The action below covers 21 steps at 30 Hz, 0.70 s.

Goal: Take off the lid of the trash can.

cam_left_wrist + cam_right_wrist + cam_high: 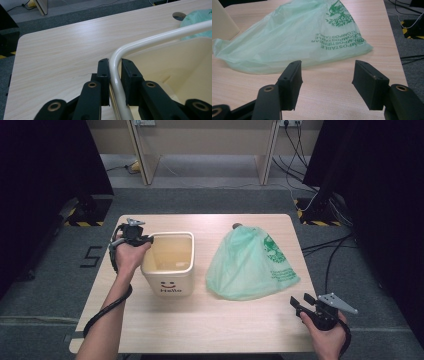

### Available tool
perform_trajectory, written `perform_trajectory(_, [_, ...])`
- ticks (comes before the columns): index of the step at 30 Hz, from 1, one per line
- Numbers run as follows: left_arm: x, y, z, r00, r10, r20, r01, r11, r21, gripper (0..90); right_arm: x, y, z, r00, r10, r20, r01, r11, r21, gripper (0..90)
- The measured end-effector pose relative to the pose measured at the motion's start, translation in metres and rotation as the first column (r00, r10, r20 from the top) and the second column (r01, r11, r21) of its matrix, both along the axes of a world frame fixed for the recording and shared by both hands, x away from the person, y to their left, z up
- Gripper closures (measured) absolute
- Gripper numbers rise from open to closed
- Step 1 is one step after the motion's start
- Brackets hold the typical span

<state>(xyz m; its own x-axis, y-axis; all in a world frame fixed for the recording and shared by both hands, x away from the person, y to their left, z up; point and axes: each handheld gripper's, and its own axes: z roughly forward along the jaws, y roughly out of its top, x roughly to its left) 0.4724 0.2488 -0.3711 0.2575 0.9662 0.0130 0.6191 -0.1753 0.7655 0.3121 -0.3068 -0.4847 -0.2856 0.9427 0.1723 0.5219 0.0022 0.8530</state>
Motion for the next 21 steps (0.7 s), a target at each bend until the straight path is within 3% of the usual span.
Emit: perform_trajectory(21, [-0.008, 0.016, 0.011, 0.9998, 0.015, 0.015, -0.015, 0.9997, -0.017, 77.0, 0.000, 0.000, 0.000, 1.0000, 0.000, -0.001, 0.000, 1.000, -0.001, 40.0])
